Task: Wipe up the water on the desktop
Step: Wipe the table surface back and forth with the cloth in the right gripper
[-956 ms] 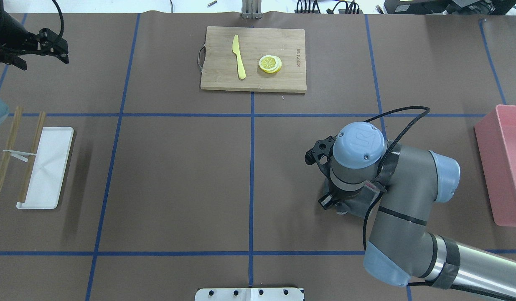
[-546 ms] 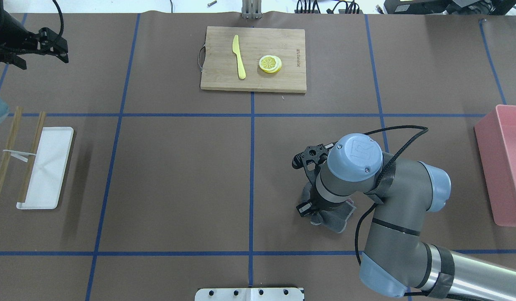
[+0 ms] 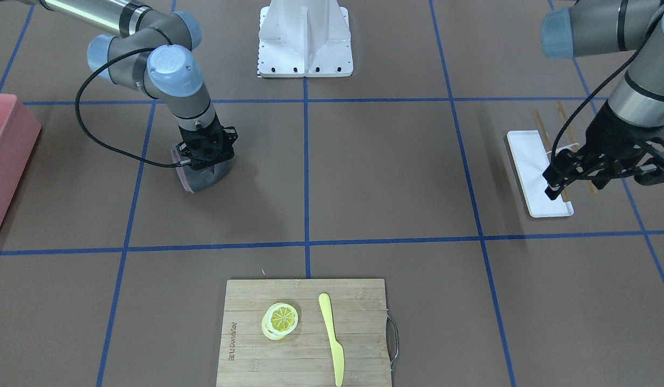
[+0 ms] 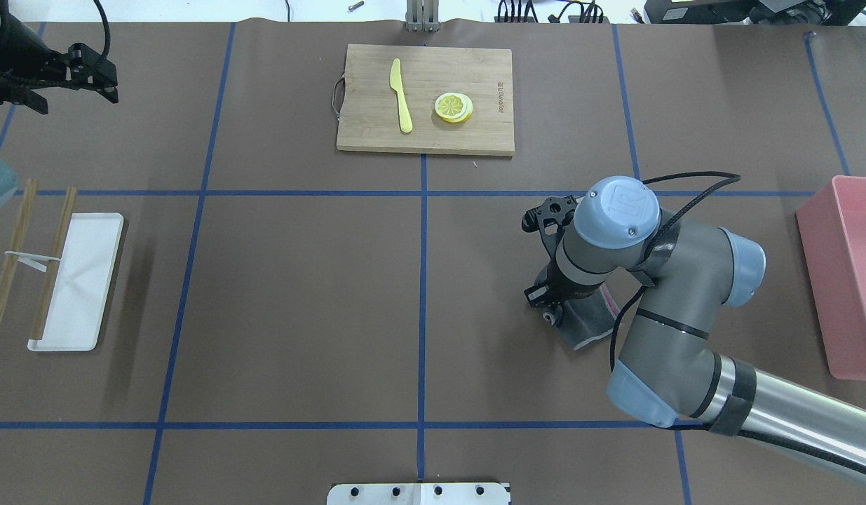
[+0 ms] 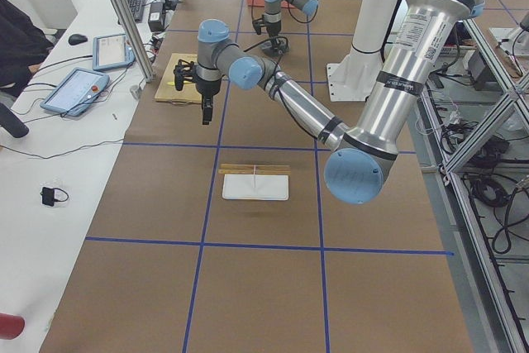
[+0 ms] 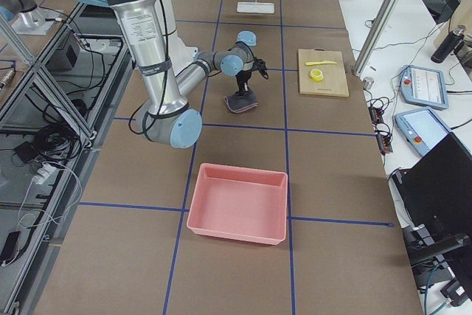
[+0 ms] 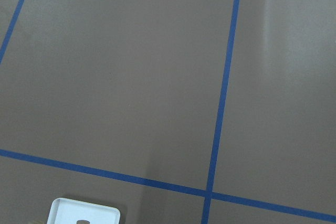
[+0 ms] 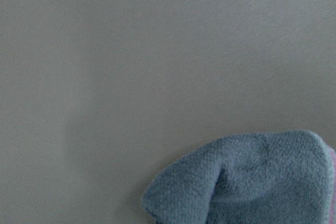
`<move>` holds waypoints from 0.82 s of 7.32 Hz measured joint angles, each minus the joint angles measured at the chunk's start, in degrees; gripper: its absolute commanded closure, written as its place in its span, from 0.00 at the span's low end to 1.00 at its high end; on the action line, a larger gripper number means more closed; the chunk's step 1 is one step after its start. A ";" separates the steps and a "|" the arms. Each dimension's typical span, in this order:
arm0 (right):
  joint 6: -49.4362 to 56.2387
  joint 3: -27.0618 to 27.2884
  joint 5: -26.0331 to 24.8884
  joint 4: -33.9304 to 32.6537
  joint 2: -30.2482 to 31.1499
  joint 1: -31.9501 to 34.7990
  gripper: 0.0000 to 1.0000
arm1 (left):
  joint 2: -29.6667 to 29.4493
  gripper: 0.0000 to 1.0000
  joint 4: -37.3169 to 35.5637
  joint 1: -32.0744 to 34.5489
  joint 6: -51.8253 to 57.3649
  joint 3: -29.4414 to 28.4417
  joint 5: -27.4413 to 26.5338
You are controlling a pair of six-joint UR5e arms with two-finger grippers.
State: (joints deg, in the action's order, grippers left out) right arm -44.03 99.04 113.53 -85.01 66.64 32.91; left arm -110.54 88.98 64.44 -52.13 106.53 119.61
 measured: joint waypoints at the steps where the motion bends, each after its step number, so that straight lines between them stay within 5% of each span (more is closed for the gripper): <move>1: 2.54 -1.71 1.33 0.62 0.00 2.85 1.00 | -0.02 0.02 -0.02 0.00 -0.10 0.07 0.01; 6: 10.30 -4.90 5.63 1.12 0.51 9.83 1.00 | -0.02 0.02 -0.03 -0.01 -0.51 0.04 0.34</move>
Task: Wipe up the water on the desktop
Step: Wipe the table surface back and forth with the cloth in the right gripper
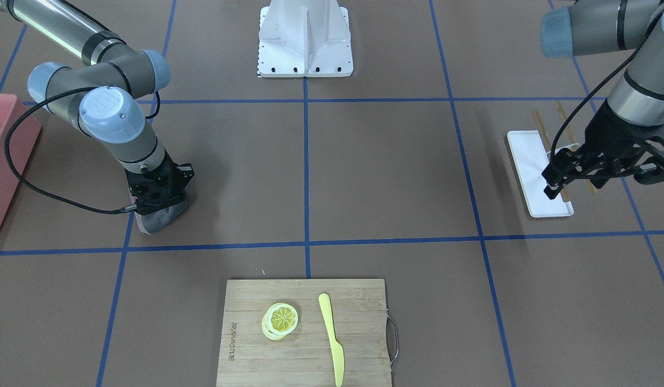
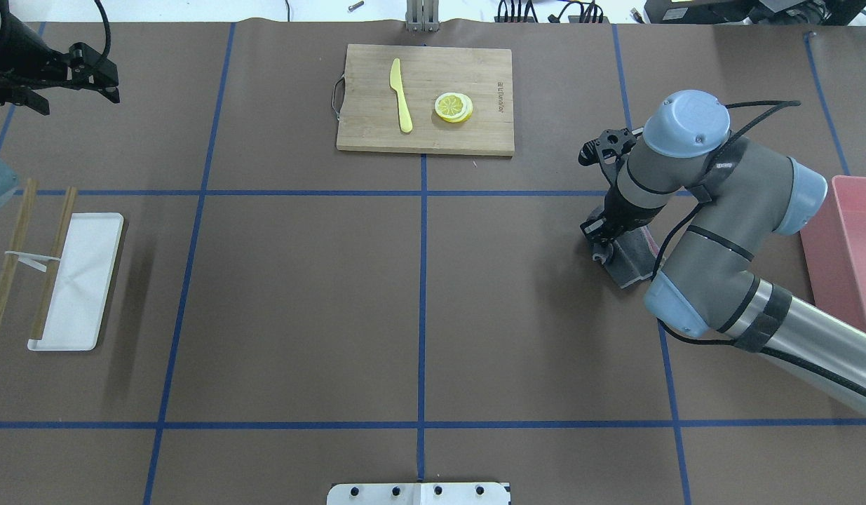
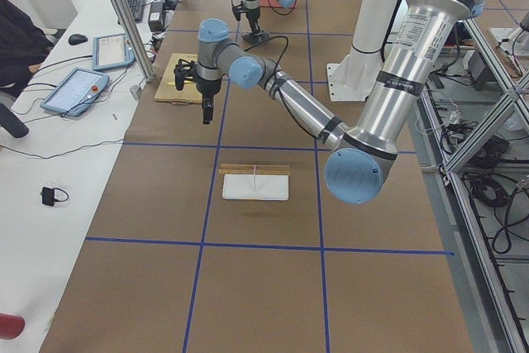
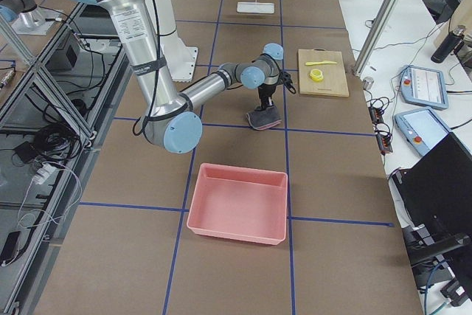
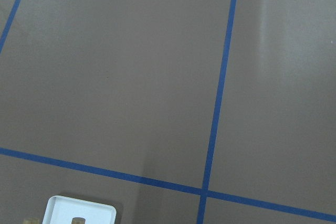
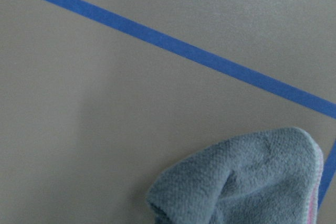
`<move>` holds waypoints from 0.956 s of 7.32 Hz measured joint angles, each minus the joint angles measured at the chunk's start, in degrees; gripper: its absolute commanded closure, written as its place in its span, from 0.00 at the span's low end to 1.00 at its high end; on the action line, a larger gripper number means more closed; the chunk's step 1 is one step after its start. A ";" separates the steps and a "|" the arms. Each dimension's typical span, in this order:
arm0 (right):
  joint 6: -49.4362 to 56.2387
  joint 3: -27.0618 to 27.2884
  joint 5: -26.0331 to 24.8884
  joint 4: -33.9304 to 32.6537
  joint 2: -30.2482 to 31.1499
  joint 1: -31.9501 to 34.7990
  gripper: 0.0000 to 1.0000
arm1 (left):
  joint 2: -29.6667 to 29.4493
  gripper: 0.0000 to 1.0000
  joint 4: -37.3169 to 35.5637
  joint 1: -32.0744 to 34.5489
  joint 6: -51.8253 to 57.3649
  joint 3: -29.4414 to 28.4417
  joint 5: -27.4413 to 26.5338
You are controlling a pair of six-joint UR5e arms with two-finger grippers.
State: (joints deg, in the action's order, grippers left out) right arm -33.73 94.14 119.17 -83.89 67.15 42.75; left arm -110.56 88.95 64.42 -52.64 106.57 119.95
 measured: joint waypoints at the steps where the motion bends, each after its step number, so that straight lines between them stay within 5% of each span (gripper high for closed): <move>1: -1.91 1.28 0.42 0.02 0.16 -1.42 1.00 | 0.04 0.02 0.00 0.00 0.04 -0.19 0.01; 7: -20.95 12.64 -1.43 0.21 1.75 -15.81 1.00 | -0.12 0.02 0.08 0.02 0.52 -1.25 -0.23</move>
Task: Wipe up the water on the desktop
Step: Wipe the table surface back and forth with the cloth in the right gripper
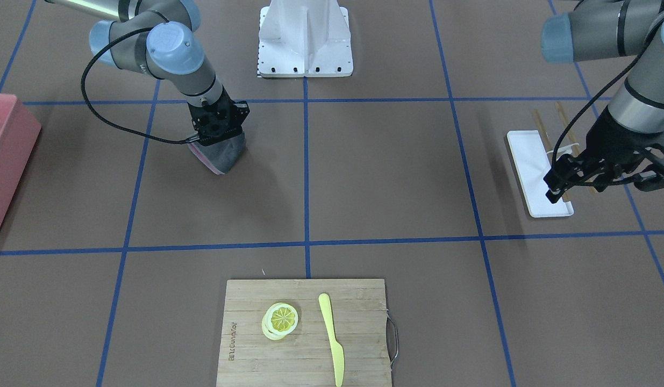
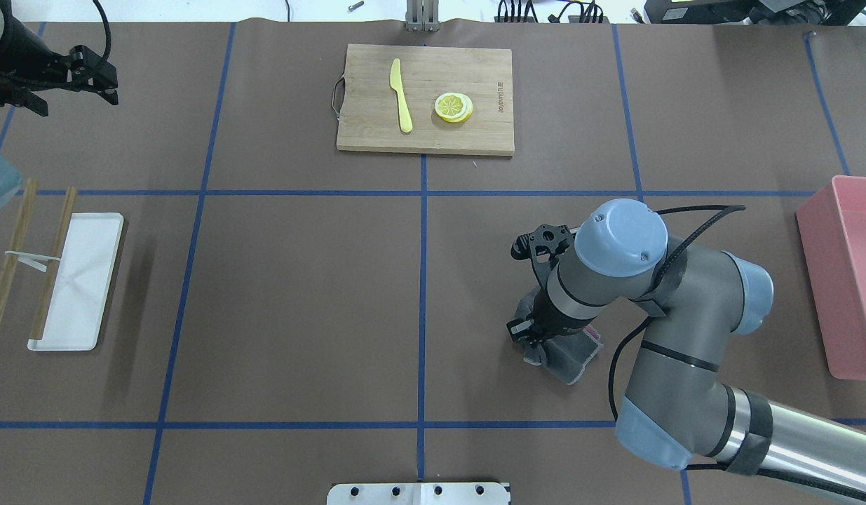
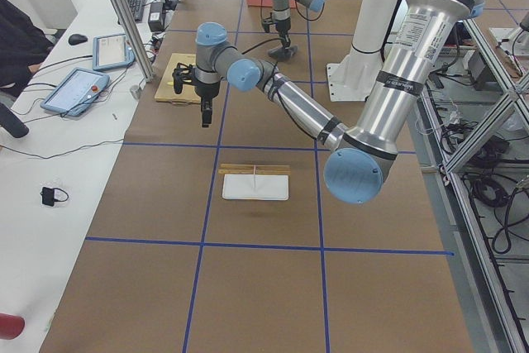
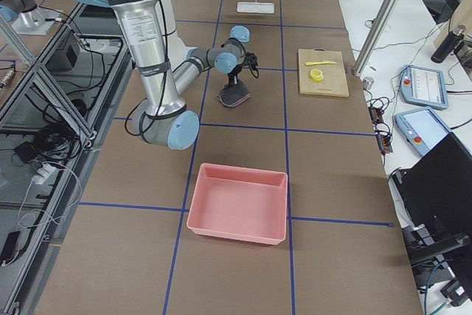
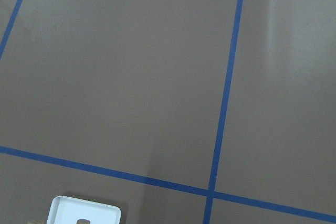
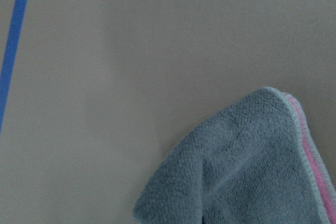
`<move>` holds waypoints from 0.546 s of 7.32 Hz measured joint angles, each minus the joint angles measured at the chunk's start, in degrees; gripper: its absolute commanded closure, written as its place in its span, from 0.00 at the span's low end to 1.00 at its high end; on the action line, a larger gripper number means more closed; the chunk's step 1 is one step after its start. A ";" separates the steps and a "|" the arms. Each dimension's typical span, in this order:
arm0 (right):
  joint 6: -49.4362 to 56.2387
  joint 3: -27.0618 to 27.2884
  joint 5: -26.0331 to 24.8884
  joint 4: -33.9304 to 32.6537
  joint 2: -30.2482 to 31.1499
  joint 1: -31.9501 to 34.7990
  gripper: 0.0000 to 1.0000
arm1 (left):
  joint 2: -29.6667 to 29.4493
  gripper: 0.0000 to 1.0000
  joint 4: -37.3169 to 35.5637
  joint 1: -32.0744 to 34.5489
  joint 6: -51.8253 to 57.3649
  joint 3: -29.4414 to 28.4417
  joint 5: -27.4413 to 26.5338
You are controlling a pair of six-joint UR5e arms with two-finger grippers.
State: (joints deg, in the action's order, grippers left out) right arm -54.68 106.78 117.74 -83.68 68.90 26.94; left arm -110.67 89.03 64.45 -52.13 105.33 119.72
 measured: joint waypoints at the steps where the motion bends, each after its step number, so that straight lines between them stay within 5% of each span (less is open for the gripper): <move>1: -1.43 1.80 -0.86 0.00 1.49 -1.29 1.00 | -0.11 0.02 0.00 0.00 -0.01 -0.02 0.03; 4: -1.32 1.87 -3.11 -0.11 3.50 -2.68 1.00 | -0.59 0.02 0.01 -0.09 -0.27 -0.02 0.23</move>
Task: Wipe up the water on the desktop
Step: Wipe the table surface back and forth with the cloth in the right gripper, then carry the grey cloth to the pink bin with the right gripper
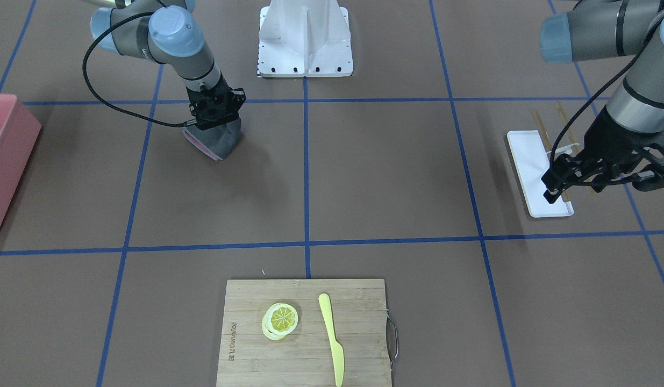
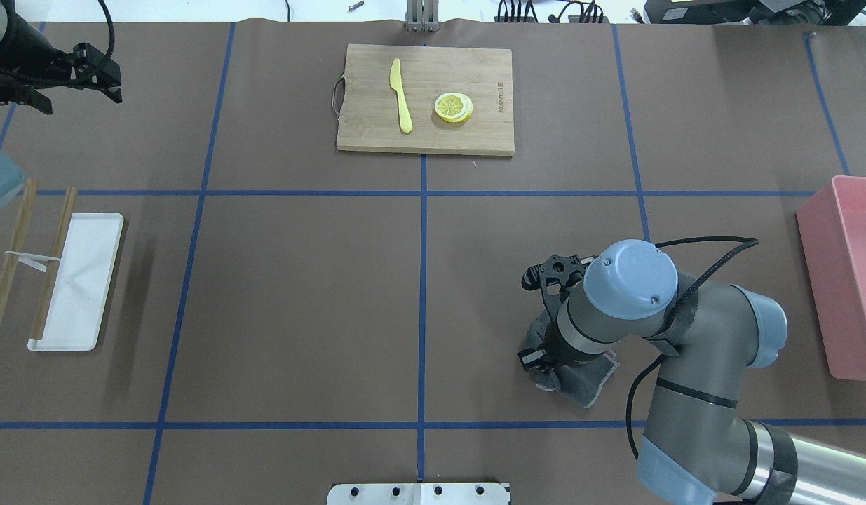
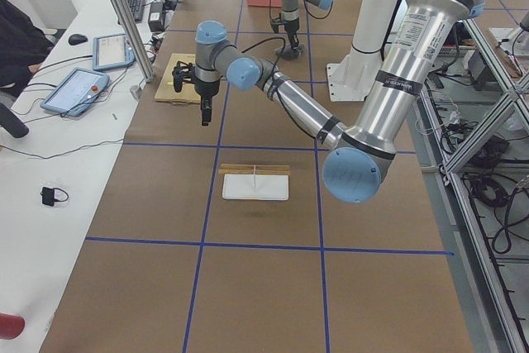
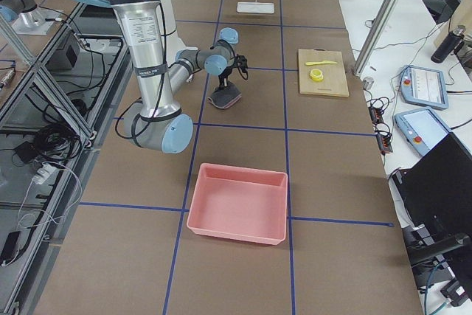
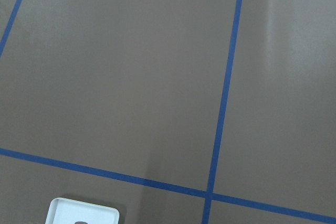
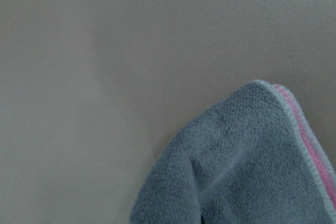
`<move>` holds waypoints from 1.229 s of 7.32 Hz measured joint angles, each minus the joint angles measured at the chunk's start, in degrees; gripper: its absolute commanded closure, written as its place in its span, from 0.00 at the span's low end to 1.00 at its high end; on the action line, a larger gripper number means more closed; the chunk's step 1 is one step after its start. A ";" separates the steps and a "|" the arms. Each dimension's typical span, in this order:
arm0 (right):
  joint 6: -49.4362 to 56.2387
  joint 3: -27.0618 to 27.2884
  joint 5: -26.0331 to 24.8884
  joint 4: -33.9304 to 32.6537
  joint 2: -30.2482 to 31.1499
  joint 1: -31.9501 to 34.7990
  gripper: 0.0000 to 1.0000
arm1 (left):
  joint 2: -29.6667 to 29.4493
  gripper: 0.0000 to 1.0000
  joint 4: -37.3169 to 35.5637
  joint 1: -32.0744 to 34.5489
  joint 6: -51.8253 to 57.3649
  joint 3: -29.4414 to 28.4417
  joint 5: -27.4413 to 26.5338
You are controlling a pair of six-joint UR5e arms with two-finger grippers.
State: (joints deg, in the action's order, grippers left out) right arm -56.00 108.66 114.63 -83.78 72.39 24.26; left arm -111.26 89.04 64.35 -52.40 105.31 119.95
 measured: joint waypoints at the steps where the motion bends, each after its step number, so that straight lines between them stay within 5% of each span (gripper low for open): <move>1: 1.75 -0.81 -0.01 -0.03 0.08 1.33 1.00 | -0.11 0.02 0.00 -0.01 -0.11 0.06 0.08; 9: 21.31 -9.23 8.41 -0.07 -0.92 20.58 1.00 | -0.10 0.02 0.33 -0.44 -0.37 -0.16 0.22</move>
State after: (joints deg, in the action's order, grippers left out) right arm -34.68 99.43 123.04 -83.86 71.47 44.84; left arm -111.37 89.36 63.92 -52.77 105.15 120.17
